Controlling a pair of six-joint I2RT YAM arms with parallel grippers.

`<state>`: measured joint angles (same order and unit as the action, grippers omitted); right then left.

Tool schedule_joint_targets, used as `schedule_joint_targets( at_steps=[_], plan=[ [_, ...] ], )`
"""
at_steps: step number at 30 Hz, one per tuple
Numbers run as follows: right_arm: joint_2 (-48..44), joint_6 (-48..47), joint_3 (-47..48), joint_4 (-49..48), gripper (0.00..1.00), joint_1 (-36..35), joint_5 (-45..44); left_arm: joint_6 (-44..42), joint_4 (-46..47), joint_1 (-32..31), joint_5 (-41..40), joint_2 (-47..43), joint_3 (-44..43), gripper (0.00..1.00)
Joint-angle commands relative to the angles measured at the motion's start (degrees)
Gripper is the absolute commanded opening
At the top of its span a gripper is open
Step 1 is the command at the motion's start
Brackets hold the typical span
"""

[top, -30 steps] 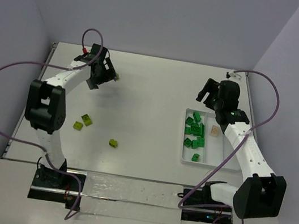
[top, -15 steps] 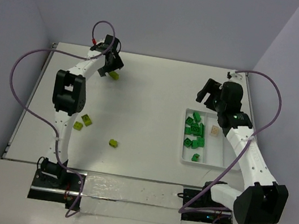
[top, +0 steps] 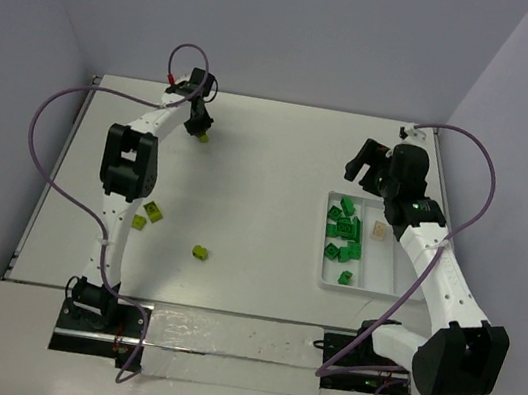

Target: Sort the legos into containers by color

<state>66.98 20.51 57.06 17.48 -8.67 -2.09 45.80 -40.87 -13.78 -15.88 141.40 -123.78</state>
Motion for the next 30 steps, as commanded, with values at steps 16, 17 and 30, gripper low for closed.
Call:
schedule_joint_targets(
  at_steps=[16,17,30],
  plan=[
    [-10.2,0.8,-3.7,4.1,0.89,-0.8,0.0,-8.9,5.6,-24.6,-2.9,-24.9,26.2,0.00],
    [-10.7,0.6,-4.1,4.8,0.89,-0.8,-0.4,-7.6,6.0,-26.6,-3.1,-25.5,27.6,0.00],
    [-16.3,-0.2,-7.8,8.7,0.89,-0.9,-3.5,-0.1,10.3,-35.7,-2.3,-22.3,33.5,0.06]
  ],
)
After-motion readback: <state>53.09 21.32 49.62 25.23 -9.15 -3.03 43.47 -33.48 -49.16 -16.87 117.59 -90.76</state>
